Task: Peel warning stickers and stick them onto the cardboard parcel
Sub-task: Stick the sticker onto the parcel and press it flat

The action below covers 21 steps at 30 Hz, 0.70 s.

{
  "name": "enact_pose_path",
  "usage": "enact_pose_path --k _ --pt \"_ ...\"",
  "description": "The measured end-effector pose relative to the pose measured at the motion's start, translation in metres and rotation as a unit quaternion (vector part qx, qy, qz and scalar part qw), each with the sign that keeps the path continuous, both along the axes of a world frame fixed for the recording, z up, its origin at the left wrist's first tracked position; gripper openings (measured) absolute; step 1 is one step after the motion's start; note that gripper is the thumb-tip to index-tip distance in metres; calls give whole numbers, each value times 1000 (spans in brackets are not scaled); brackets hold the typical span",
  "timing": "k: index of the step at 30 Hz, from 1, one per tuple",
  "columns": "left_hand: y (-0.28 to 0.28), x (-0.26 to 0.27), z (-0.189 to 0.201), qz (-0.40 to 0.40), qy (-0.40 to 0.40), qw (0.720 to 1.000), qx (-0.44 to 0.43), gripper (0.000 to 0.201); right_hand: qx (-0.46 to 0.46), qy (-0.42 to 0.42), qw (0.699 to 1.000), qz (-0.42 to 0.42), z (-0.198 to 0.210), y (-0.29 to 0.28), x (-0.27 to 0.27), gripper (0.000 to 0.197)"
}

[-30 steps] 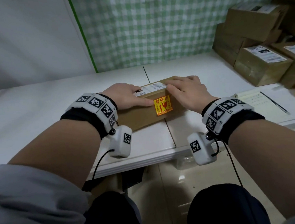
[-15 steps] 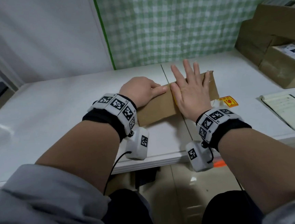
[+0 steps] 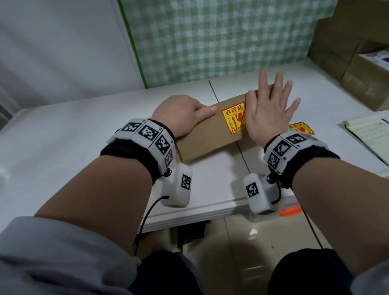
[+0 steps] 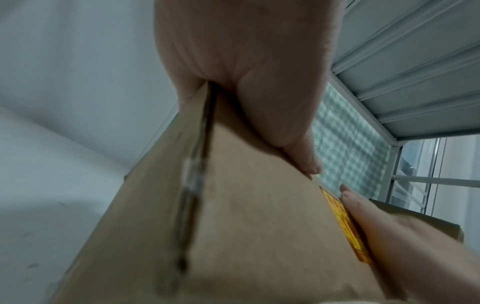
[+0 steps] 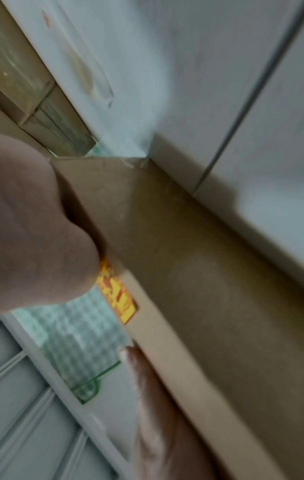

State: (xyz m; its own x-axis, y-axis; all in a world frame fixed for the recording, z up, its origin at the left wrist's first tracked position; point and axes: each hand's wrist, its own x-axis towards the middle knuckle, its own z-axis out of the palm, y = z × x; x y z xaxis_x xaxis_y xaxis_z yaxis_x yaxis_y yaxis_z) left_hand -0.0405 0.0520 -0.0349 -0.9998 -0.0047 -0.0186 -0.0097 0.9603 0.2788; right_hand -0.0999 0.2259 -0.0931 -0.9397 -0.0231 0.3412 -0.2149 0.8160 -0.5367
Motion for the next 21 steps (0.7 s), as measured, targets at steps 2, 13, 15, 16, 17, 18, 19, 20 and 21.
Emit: enact_pose_path --k 2,13,15,16,17,18,19,20,21 --pt "-1 -1 -1 0 2 1000 -5 53 -26 8 1000 -15 11 -9 -4 57" --pt "-7 -13 -8 -13 16 1000 -14 60 37 56 998 6 16 -50 -5 56" --pt "-9 -14 -9 -14 16 1000 -15 62 37 54 998 21 16 -55 -1 55" --pt "-9 -13 -9 -15 18 1000 -15 61 36 56 997 24 16 -55 1 55" --pt "-8 -12 -9 -16 22 999 -16 60 35 60 997 28 15 -53 3 54" --pt "-8 -10 -9 -18 27 999 -16 58 37 64 997 32 15 -51 4 54" --pt "-7 -8 -8 -19 30 999 -15 56 40 68 996 36 14 -48 5 54" --pt "-6 -6 -8 -20 32 999 -13 54 47 72 996 37 14 -45 5 54" --pt "-6 -4 -7 -21 32 999 -12 53 53 73 995 35 13 -42 5 55"
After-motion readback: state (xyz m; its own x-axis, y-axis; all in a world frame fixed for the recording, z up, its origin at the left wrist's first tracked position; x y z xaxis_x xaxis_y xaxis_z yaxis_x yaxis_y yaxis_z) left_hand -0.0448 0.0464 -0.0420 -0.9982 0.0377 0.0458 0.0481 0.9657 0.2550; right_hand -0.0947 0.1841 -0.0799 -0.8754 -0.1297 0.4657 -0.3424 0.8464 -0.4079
